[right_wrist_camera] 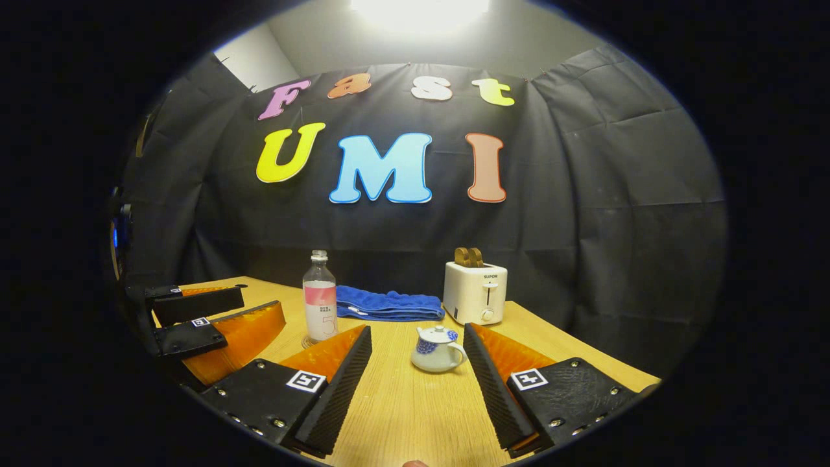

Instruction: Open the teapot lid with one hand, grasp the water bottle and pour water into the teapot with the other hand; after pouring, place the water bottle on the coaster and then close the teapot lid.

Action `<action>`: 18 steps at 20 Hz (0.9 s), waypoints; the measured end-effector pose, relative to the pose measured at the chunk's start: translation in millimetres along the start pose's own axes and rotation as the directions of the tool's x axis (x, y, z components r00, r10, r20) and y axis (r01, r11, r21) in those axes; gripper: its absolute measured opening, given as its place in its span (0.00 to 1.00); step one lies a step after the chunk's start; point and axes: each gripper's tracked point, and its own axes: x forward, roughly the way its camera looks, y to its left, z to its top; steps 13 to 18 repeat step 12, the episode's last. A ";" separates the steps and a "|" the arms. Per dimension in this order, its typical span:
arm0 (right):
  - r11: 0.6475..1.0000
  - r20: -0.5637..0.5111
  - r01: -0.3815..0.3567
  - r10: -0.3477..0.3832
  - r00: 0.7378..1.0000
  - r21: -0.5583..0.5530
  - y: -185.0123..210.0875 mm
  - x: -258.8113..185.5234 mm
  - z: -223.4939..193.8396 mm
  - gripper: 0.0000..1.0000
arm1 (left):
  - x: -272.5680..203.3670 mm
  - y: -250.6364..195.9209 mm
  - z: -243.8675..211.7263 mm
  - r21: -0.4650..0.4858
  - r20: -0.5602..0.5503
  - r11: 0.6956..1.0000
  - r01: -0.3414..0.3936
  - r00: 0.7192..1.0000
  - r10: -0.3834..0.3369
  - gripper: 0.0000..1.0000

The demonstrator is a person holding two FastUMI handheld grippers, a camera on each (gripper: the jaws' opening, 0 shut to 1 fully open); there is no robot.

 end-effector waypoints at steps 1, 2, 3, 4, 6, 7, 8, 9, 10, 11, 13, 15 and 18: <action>1.000 0.005 -0.001 0.001 1.000 -0.002 1.0 -4.6 1.8 0.88 | -2.7 -0.1 -1.0 -0.003 -0.006 1.000 -0.004 1.000 0.004 1.00; 1.000 0.007 -0.005 0.005 1.000 -0.003 3.3 -8.7 1.6 0.88 | -5.3 0.1 -1.6 -0.004 -0.010 1.000 -0.007 1.000 0.007 1.00; 1.000 0.011 -0.009 0.009 1.000 -0.006 5.4 -12.2 2.6 0.88 | -8.8 1.1 1.0 -0.002 -0.003 1.000 -0.013 1.000 0.013 1.00; 1.000 0.015 -0.011 0.011 1.000 -0.010 7.9 -16.2 2.6 0.88 | -12.4 1.6 2.1 0.000 0.000 1.000 -0.018 1.000 0.018 1.00; 1.000 0.016 -0.016 0.016 1.000 -0.022 12.6 -21.3 0.1 0.88 | -18.3 1.6 1.6 0.004 0.004 1.000 -0.024 1.000 0.024 1.00; 0.999 0.016 -0.020 0.021 1.000 -0.025 16.0 -24.1 -1.6 0.88 | -21.8 1.4 1.5 0.002 0.006 1.000 -0.027 1.000 0.027 1.00; 0.999 0.016 -0.026 0.027 1.000 -0.023 18.7 -26.9 -3.6 0.88 | -24.1 0.5 0.2 -0.001 0.008 1.000 -0.027 1.000 0.027 1.00; 0.999 0.023 -0.029 0.030 0.999 -0.019 21.3 -29.4 -3.2 0.88 | -26.0 -0.6 0.0 -0.006 0.010 1.000 -0.027 1.000 0.027 1.00; 0.999 0.024 -0.033 0.033 0.999 -0.017 23.6 -32.5 -5.5 0.88 | -27.7 -0.5 -3.3 -0.014 0.007 1.000 -0.026 1.000 0.026 1.00; 0.999 0.030 -0.037 0.037 0.999 -0.018 25.9 -34.9 -7.3 0.88 | -30.5 -0.1 -5.0 -0.025 0.006 0.999 -0.026 1.000 0.027 1.00; 0.999 0.032 -0.033 0.034 0.999 -0.028 26.4 -36.0 -9.2 0.88 | -32.0 -1.1 -6.4 -0.033 0.009 0.999 -0.025 1.000 0.025 1.00; 0.999 0.032 -0.033 0.034 0.999 -0.028 26.4 -36.0 -9.2 0.88 | -32.0 -1.1 -6.4 -0.033 0.009 0.999 -0.025 1.000 0.025 1.00; 0.999 0.032 -0.033 0.034 0.999 -0.028 26.4 -36.0 -9.2 0.88 | -32.0 -1.1 -6.4 -0.033 0.009 0.999 -0.025 1.000 0.025 1.00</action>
